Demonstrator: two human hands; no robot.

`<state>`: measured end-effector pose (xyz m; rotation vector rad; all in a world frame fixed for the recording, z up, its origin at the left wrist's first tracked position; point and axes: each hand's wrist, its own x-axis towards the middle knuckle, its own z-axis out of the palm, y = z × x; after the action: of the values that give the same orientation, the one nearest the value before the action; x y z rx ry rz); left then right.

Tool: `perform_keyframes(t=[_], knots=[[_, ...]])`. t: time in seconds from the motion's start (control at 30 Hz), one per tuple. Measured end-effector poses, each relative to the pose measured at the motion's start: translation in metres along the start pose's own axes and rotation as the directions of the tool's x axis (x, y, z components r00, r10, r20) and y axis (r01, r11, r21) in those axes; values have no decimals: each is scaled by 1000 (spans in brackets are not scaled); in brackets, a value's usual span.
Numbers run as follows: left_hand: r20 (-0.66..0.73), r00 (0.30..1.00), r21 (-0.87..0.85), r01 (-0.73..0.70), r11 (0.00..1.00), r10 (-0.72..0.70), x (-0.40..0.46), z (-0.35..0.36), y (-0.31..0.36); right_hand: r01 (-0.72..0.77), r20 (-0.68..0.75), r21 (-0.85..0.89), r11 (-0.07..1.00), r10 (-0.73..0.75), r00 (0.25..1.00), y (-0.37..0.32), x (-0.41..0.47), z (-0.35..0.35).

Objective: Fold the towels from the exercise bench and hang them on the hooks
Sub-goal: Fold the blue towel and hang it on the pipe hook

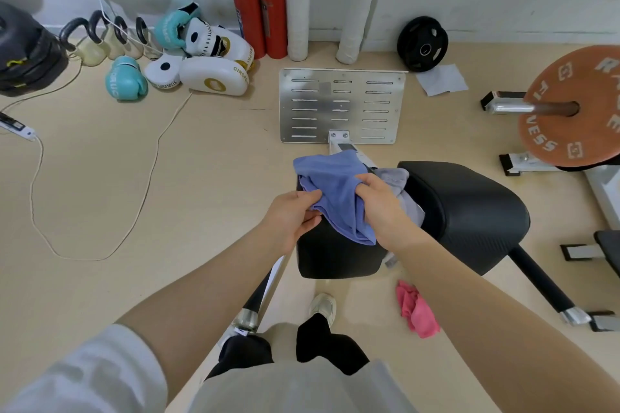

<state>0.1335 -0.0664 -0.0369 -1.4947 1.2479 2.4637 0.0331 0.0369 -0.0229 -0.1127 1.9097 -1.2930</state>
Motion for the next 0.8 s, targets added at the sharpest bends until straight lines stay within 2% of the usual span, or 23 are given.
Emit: perform_keyframes(t=[0.03,0.1,0.13,0.17,0.2,0.23,0.27,0.3,0.37,0.4,0.47,0.53,0.57,0.6,0.63,0.67,0.73,0.77,0.8], knots=[[-6,1000,1,-25,1000,25,-1,-1,0,-76,-2,172,982,77,997,0,3,0],[-8,998,10,-70,998,70,-3,-1,2,-193,25,499,845,209,978,0,8,1],[-14,996,19,-89,996,90,-5,-1,3,-202,29,562,802,225,974,2,9,1],[-26,994,38,-108,993,109,-6,-1,3,-185,41,563,805,197,980,2,6,2],[-42,991,67,-126,990,129,-7,-1,4,-133,51,504,854,124,991,1,2,3],[-57,988,100,-140,985,147,-8,0,4,-45,53,372,927,28,998,0,-3,4],[-67,985,124,-150,981,159,-8,1,4,53,53,189,981,-64,997,-2,-9,5],[-71,983,137,-157,978,168,-9,2,5,158,66,-36,987,-156,986,-6,-13,6],[-71,982,146,-165,976,176,-11,5,6,314,146,-398,862,-278,949,-9,-15,8],[-67,981,152,-171,973,183,-13,6,8,323,142,-482,814,-291,946,-11,-14,9],[-34,974,171,-215,962,224,-18,7,12,300,28,-525,796,-336,941,-17,-12,10],[33,953,231,-300,925,301,-24,6,15,304,-201,-377,875,-397,895,-25,-13,8],[60,942,277,-334,901,331,-27,6,16,349,-285,-292,890,-430,857,-30,-15,6],[75,933,319,-356,878,351,-30,6,18,390,-309,-286,875,-469,827,-34,-16,5],[83,928,343,-369,864,363,-31,6,19,415,-256,-356,837,-514,819,-39,-17,6],[93,924,343,-380,859,371,-32,6,20,418,-133,-480,772,-535,835,-41,-16,7],[132,917,287,-398,871,375,-32,5,23,417,137,-709,569,-470,872,-39,-15,14],[155,914,260,-403,878,374,-31,5,24,430,209,-749,504,-437,875,-39,-16,16],[172,912,244,-405,881,372,-30,4,25,452,243,-734,507,-425,872,-40,-18,17]])
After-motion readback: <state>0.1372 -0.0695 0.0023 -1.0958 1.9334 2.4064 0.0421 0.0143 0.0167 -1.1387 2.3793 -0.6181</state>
